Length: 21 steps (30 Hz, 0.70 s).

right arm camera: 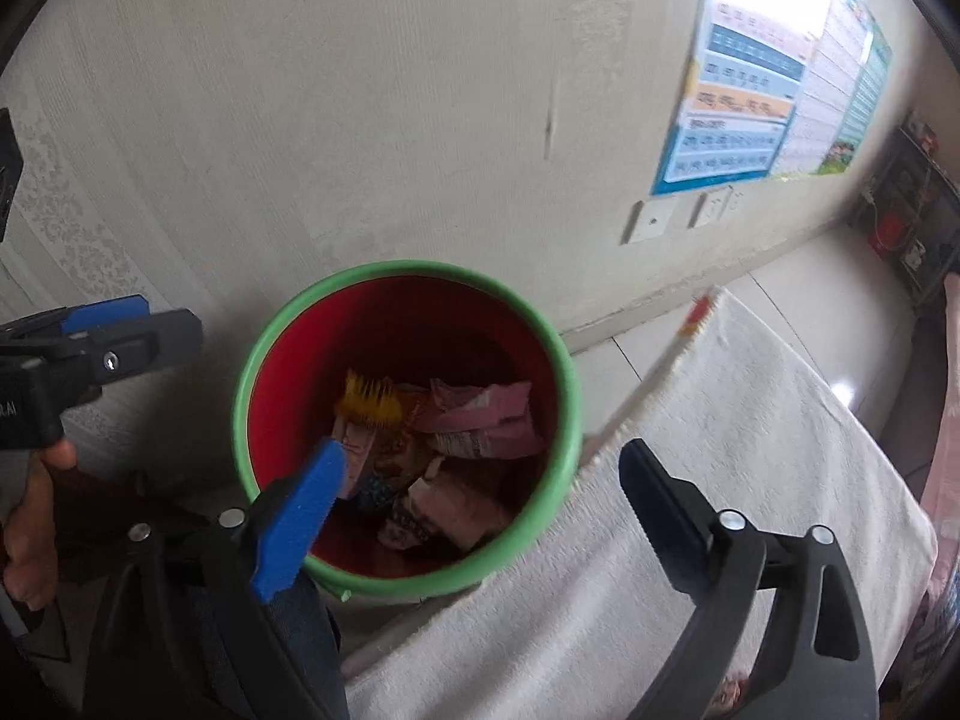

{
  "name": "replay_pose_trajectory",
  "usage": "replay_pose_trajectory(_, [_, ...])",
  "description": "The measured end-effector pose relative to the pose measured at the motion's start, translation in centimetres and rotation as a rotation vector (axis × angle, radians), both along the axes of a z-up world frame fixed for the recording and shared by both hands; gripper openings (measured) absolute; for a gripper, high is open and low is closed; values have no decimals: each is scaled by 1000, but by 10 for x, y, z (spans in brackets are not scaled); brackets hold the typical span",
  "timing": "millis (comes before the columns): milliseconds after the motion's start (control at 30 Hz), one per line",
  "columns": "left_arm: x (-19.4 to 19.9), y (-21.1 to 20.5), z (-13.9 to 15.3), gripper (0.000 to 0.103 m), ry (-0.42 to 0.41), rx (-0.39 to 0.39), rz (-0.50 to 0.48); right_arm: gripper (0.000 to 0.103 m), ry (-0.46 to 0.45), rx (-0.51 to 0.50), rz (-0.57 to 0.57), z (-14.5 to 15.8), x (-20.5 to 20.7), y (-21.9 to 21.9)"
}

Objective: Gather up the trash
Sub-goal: 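Move both open grippers back over the crumpled paper and yellow candy wrapper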

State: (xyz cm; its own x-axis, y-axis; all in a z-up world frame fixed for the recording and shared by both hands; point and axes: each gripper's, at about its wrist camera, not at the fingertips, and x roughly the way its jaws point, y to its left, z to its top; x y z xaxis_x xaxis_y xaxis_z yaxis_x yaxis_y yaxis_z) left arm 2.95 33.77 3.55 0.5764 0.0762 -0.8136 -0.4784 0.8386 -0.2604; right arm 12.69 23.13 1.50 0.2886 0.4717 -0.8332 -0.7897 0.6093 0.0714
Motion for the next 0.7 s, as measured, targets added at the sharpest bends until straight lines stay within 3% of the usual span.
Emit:
replay_pose_trajectory(367, [13,-73,17,97,-18,47,-156,94,44,66,-156,7,-12,-96])
replay_pose_trajectory(700, [40,-149,17,97,-6,70,-303,94,40,53,-272,-1,-19,-188])
